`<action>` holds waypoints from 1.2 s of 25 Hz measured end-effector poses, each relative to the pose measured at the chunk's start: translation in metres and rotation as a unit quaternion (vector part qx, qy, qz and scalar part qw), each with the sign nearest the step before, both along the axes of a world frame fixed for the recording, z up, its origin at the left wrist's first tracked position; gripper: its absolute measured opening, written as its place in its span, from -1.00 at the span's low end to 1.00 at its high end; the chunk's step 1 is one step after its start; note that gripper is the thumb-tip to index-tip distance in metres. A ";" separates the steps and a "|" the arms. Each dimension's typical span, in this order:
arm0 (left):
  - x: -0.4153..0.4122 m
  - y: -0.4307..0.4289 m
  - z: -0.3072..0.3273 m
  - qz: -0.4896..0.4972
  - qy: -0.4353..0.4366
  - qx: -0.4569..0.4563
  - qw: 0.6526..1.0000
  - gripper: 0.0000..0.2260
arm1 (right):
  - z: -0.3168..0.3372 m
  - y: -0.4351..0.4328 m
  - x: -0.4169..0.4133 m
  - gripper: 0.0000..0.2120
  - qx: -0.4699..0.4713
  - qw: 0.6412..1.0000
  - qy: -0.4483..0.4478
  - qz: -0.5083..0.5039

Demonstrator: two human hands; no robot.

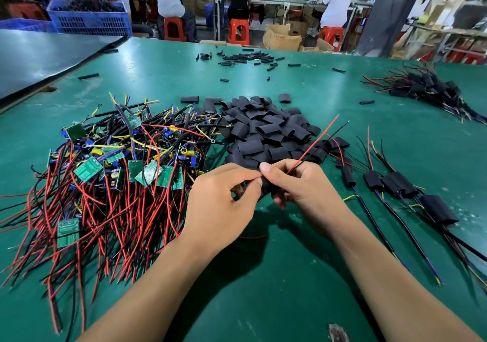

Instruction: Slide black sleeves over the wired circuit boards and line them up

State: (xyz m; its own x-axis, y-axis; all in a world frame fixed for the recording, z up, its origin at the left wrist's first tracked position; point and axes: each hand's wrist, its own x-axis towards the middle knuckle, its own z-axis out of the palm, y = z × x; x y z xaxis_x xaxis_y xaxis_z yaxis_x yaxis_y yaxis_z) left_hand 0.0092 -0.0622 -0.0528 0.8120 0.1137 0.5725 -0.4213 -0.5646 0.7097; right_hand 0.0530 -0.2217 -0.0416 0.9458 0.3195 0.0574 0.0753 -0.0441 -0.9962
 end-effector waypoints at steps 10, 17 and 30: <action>0.002 0.008 0.003 -0.042 0.021 0.024 0.999 -0.89 | 0.000 -0.002 -0.001 -0.69 -0.002 0.999 0.046 0.023; 0.000 0.006 0.001 -0.045 0.022 0.050 0.997 -0.89 | -0.001 -0.003 0.000 -0.64 -0.037 0.998 0.045 0.032; 0.007 0.008 0.009 -0.177 0.363 -0.361 0.841 -0.96 | 0.001 0.002 0.001 -0.60 0.066 0.994 0.073 -0.051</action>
State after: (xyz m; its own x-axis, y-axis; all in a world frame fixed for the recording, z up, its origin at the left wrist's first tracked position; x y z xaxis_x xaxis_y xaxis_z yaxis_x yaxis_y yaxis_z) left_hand 0.0164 -0.0544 -0.0438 0.9736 -0.1043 -0.2028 0.2199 0.1927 0.9563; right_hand 0.0543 -0.2197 -0.0409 0.9742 0.2202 -0.0486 -0.0694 0.0878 -0.9937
